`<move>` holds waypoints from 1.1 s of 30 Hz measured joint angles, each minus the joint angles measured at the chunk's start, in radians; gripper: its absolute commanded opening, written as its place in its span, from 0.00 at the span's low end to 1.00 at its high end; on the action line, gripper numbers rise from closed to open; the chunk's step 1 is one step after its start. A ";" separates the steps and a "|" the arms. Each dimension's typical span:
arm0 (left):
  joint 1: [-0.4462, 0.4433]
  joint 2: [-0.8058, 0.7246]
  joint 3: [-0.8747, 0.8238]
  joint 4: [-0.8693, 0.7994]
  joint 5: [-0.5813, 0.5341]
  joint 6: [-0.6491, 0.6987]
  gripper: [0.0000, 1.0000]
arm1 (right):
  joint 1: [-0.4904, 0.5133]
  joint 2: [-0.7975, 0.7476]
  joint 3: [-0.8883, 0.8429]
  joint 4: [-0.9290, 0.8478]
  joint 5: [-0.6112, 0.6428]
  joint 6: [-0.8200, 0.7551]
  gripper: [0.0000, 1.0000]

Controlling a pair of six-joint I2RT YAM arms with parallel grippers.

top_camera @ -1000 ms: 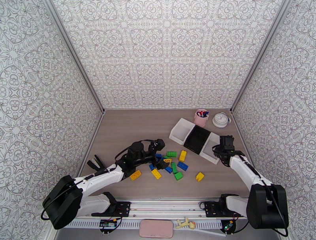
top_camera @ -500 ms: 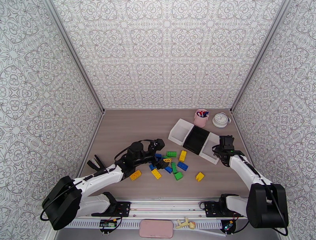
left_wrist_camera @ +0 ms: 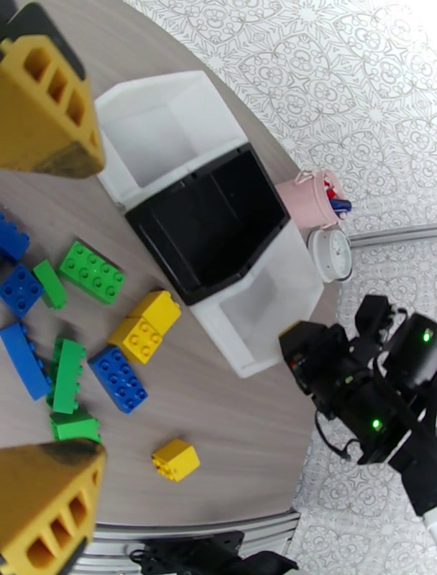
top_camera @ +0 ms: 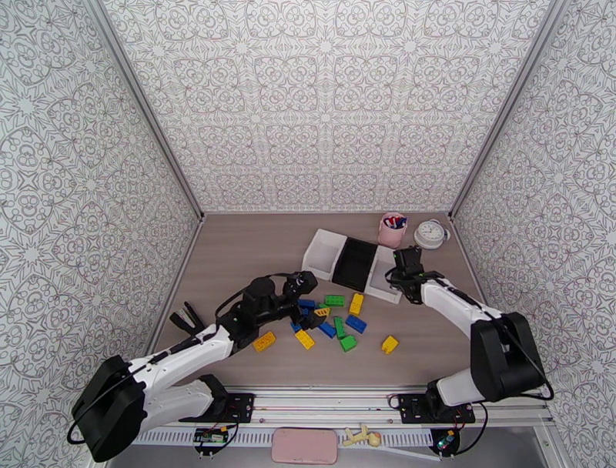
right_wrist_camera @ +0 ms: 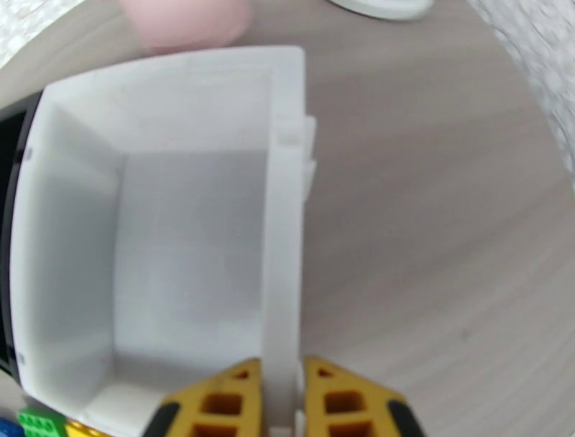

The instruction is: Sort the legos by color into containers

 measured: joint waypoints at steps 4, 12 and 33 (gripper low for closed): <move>0.000 -0.040 -0.027 -0.009 -0.020 0.000 1.00 | 0.057 0.117 0.113 0.036 -0.008 -0.043 0.05; 0.000 -0.092 -0.059 -0.044 -0.061 -0.001 1.00 | 0.070 0.303 0.312 0.071 -0.041 -0.108 0.02; 0.000 -0.109 -0.073 -0.047 -0.087 -0.005 1.00 | 0.070 0.453 0.520 0.065 -0.132 -0.186 0.45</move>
